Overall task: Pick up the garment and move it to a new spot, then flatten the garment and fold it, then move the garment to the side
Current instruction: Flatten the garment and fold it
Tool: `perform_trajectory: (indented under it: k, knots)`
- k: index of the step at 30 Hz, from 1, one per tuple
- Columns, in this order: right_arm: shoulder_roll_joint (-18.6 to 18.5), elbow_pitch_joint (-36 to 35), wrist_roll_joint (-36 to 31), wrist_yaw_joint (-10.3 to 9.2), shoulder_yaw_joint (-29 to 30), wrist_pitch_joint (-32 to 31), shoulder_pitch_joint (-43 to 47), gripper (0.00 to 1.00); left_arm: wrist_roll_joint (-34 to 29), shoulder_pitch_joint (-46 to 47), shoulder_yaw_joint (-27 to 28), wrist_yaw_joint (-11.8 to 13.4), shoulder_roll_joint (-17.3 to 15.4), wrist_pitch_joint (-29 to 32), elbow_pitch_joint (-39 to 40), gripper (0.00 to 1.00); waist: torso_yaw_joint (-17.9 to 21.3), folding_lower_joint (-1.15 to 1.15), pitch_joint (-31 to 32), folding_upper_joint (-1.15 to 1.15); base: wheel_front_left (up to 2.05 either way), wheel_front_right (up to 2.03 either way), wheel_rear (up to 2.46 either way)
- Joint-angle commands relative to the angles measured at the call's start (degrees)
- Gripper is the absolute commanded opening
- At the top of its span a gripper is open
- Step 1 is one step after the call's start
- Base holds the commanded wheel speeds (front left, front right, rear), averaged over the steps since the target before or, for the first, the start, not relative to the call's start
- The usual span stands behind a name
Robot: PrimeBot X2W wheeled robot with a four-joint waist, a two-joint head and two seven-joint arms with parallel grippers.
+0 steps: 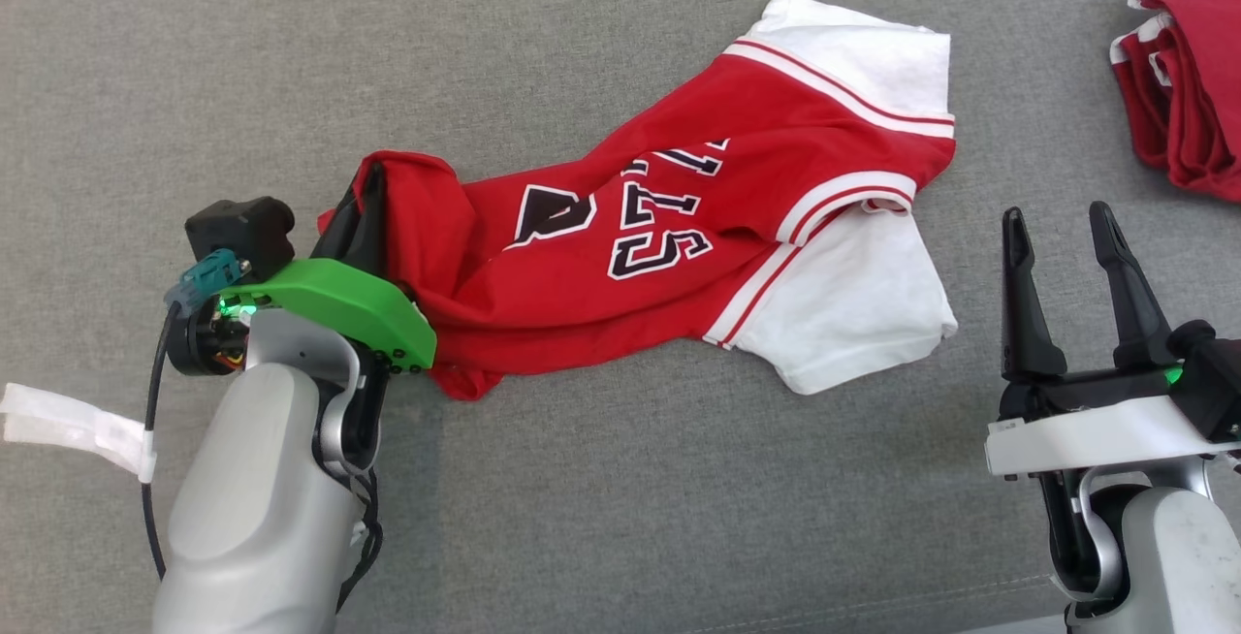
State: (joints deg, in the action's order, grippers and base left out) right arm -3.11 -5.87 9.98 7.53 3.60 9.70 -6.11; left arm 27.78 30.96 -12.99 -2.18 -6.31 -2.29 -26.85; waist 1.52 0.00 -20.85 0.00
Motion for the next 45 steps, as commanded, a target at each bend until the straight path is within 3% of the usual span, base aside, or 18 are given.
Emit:
perform_trajectory:
  k: [1, 2, 3, 4, 8, 11, 18, 22, 32, 45]
  knots:
    - [-0.1, 0.1, -0.2, -0.09, -0.1, 0.3, -0.5, 1.0, 0.4, 1.5, 0.1, -0.5, 0.3, -1.4, -2.1, 0.0, 0.2, 0.0, -0.2, 0.0, 0.0, 0.0, 0.0]
    - [-0.1, 0.0, -0.3, -0.08, -0.2, 0.4, -0.7, 1.0, 0.8, 2.4, 0.2, -1.0, 0.7, -2.7, -3.9, 0.1, 0.1, 0.0, -0.2, 0.0, 0.0, 0.0, 0.0]
    - [-0.2, -0.1, -0.4, -0.09, -0.3, 0.4, -0.9, 1.0, 1.0, 3.0, 0.2, -1.3, 1.0, -4.0, -5.0, 0.36, 0.1, 0.0, -0.2, 0.0, 0.0, 0.0, 0.0]
    - [-0.2, -0.2, -0.4, -0.09, -0.4, 0.5, -1.1, 1.0, 1.0, 3.7, -0.1, -1.8, 1.2, -5.8, -6.2, 1.0, 0.0, 0.0, -0.2, 0.0, 0.0, 0.0, 0.0]
    - [-0.6, -0.4, -0.7, -0.09, -0.6, 0.7, -1.2, 1.0, -1.4, 4.7, -1.4, -2.8, 1.3, -11.4, -8.2, 1.0, -0.6, 0.0, 0.4, 0.0, 0.0, 0.0, 0.0]
    - [-0.9, -0.8, -0.9, -0.09, -0.8, 0.7, -0.9, 1.0, -4.0, 3.2, -1.4, -1.9, 0.6, -12.7, -6.3, 1.0, -1.3, 0.0, 1.3, 0.0, 0.0, 0.0, 0.0]
    - [-1.4, -2.3, -1.7, -0.09, -1.5, -0.2, 0.4, 1.0, -10.7, -6.3, 3.9, 2.0, -1.6, -12.9, 8.2, 1.0, -3.0, 0.0, 3.6, 0.0, 0.0, 0.0, 0.0]
    - [-1.7, -3.0, -2.1, -0.09, -1.8, -1.0, 1.6, 1.0, -12.4, -12.5, 6.8, 2.9, -2.3, -12.9, 13.4, 1.0, -3.9, 0.0, 5.1, 0.0, 0.0, 0.0, 0.0]
    - [-2.2, -3.6, -2.2, -0.09, -2.2, -2.7, 4.2, 1.0, -13.4, -21.6, 8.4, 1.9, -2.7, -12.9, 19.1, 1.0, -4.7, 0.0, 8.2, 0.0, 0.0, 0.0, 0.0]
    - [-2.1, -3.4, -1.6, -0.09, -2.0, -3.4, 5.0, 1.0, -12.8, -22.7, 7.9, 1.6, -3.0, -12.9, 18.6, 1.0, -4.5, 0.0, 9.2, 0.0, 0.0, 0.0, 0.0]
